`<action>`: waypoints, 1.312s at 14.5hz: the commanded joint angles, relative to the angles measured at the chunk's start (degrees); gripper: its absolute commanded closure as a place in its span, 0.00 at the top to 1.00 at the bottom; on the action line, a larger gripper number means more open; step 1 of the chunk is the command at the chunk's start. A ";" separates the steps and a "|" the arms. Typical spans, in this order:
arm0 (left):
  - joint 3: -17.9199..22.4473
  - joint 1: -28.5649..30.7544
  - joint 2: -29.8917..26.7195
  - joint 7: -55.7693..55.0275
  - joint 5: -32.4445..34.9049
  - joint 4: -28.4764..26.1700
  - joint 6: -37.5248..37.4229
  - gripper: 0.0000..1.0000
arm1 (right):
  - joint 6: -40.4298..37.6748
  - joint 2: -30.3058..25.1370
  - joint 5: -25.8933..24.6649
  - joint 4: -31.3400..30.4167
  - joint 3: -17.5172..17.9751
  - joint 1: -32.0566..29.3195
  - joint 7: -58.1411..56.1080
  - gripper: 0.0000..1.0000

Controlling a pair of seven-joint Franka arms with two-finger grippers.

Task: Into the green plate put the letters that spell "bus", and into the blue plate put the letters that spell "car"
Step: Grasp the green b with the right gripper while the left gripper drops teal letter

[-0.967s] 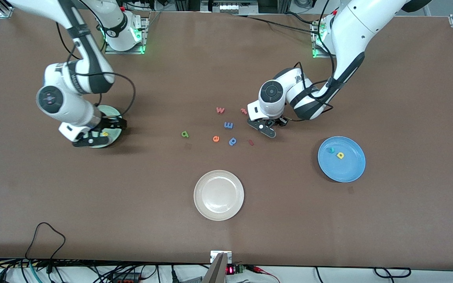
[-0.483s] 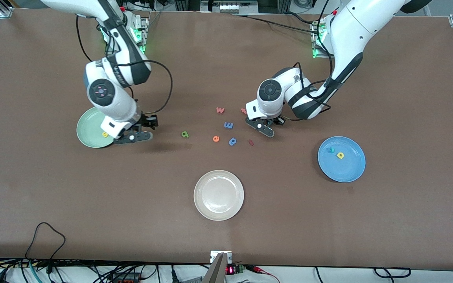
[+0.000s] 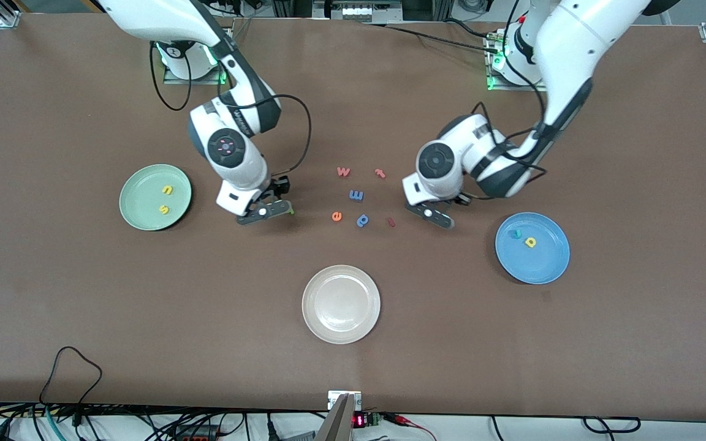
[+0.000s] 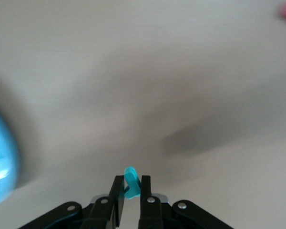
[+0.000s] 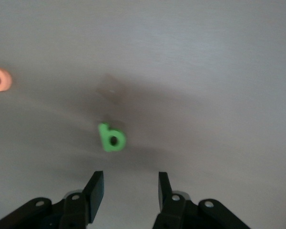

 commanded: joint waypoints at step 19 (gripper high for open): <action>-5.45 19.76 -1.81 25.17 -4.14 27.31 -32.04 1.00 | 8.68 6.82 -3.21 1.40 -0.82 2.92 0.05 0.51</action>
